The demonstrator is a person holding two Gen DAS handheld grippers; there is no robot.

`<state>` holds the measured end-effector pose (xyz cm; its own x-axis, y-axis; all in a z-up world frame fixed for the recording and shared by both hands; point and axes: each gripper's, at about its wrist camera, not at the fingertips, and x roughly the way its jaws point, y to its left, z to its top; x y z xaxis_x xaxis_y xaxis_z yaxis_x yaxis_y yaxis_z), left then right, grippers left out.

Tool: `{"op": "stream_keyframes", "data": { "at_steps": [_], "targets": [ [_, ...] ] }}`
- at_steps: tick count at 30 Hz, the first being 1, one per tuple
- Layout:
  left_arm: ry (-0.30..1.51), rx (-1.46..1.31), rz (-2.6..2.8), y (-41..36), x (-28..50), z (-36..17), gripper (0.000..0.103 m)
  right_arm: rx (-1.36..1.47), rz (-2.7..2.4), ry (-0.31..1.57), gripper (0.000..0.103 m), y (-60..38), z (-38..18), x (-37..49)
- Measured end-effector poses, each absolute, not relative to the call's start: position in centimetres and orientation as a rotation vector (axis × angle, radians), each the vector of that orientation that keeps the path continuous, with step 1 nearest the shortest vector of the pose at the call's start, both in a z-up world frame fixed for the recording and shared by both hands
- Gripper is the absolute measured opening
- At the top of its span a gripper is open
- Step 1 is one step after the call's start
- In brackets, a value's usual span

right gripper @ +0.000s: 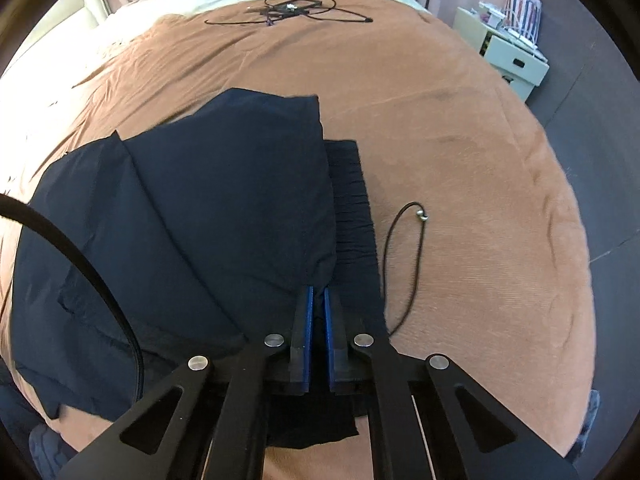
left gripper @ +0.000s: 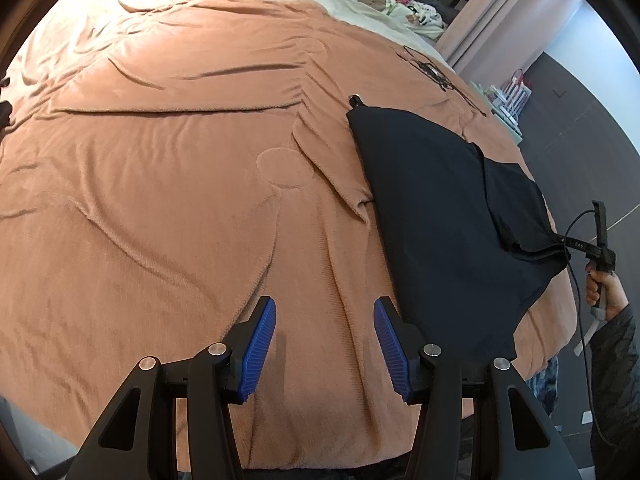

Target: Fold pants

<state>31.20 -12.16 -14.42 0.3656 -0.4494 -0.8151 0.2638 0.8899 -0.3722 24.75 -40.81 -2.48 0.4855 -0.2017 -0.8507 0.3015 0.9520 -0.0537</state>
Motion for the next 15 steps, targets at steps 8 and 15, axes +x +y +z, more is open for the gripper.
{"op": "stream_keyframes", "data": {
  "at_steps": [8,15],
  "targets": [
    [1.111,-0.187,-0.467,-12.4,31.1,-14.8,0.054,0.131,-0.369,1.052,0.007,-42.5,-3.1,23.7],
    [1.117,-0.174,-0.469,-12.6,31.0,-15.4,0.054,0.098,-0.387,0.907,0.037,-41.6,0.1,23.2]
  ]
}}
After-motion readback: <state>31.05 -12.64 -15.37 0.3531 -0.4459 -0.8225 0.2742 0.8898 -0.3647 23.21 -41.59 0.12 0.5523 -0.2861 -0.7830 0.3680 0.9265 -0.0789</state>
